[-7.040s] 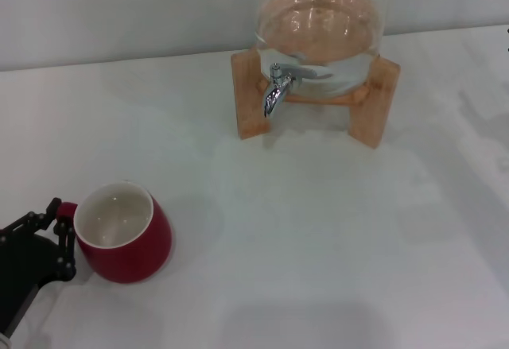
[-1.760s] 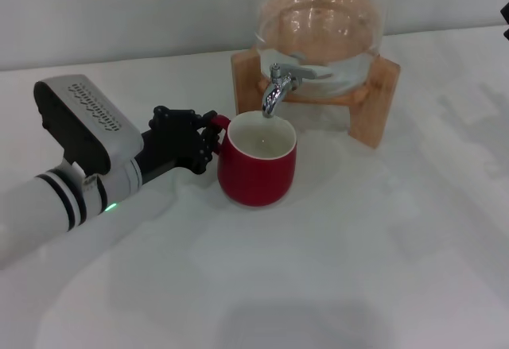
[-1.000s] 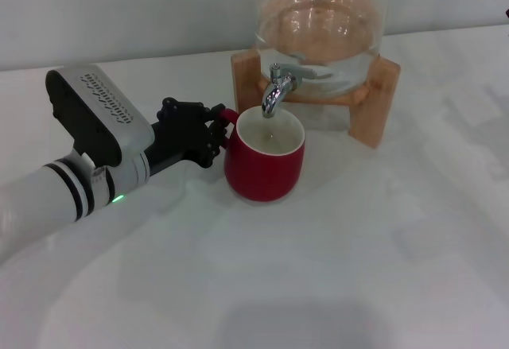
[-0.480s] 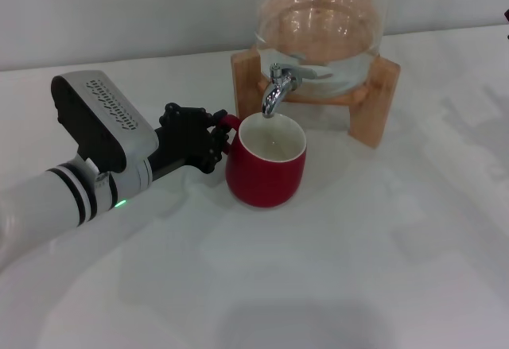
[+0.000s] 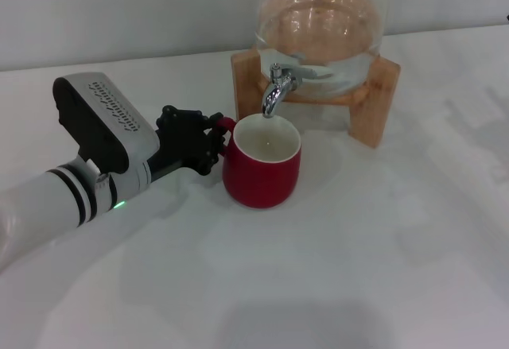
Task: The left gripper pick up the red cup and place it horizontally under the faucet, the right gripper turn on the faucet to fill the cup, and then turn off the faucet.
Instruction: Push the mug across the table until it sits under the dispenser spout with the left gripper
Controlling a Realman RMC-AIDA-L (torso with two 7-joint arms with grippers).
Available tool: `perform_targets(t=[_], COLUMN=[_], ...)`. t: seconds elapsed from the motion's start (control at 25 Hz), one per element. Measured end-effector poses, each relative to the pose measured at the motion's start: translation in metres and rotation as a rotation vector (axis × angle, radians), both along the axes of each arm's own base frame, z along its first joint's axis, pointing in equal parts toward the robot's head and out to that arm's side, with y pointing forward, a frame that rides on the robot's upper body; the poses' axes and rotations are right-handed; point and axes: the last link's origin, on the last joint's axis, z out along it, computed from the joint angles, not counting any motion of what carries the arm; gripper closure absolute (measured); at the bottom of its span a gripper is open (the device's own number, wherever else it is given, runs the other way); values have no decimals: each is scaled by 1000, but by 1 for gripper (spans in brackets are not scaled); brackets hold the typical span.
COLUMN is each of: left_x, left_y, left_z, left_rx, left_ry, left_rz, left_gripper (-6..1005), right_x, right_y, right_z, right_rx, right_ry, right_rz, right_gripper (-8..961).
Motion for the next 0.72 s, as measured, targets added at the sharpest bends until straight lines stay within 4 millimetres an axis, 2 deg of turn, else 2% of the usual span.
perform_targets(t=[0.72], left_x=[-2], left_y=[0], left_z=[-1], left_rx=[3], left_ry=[17], left_rz=[9], left_gripper=[900], right_x=[-1], right_y=[0], right_z=[0], right_rx=[3], right_ry=[1], right_rz=[4], right_gripper=[85])
